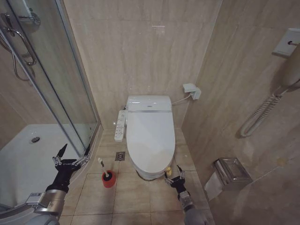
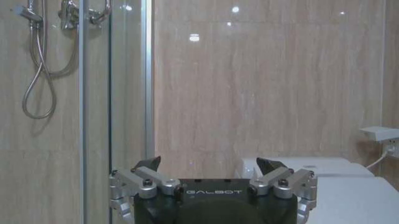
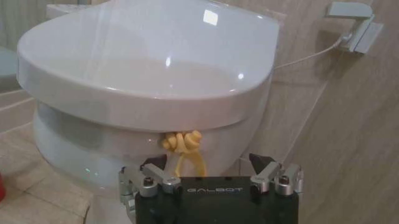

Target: Open the toilet lid, clean the toilet bowl with a toilet brush, close the toilet lid, and flush.

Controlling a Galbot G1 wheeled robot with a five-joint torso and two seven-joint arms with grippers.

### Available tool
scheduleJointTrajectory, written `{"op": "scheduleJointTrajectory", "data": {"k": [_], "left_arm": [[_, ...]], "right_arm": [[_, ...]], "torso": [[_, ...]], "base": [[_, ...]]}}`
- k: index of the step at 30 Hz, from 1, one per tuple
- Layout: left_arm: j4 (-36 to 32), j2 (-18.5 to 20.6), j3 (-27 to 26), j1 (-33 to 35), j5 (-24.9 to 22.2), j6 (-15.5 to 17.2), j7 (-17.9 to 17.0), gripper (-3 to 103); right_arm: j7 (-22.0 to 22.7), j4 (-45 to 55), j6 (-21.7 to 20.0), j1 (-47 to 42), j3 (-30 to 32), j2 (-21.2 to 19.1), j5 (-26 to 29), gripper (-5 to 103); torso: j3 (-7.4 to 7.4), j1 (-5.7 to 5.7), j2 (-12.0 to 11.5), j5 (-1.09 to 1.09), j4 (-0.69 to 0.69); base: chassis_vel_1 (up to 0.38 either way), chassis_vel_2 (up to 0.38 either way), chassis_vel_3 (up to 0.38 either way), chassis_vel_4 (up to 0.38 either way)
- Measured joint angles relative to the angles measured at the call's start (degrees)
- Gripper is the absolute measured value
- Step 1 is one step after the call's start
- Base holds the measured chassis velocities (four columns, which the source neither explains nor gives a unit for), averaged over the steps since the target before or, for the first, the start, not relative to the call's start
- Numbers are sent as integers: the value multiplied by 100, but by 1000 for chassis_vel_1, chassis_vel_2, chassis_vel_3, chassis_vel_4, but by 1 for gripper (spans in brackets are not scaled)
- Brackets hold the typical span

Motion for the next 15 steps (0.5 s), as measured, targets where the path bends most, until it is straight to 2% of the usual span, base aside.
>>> {"op": "scheduleJointTrajectory", "data": {"k": [1,8,9,15], "left_arm": [[0,0,0,0,0,0,0,100],[0,0,0,0,0,0,0,100],[0,0,0,0,0,0,0,100],[0,0,0,0,0,0,0,100]], "right_arm": [[1,-8,5,6,-1,2,-5,83],[-136,-87,147,24,-1,-7,-17,83],[-167,-99,175,29,-1,-11,-14,57],[-202,-101,207,57,-3,-22,14,57]], "torso": [[0,0,0,0,0],[0,0,0,2,1],[0,0,0,3,1],[0,0,0,4,5]], "base": [[0,0,0,0],[0,0,0,0],[0,0,0,0],[0,0,0,0]]}}
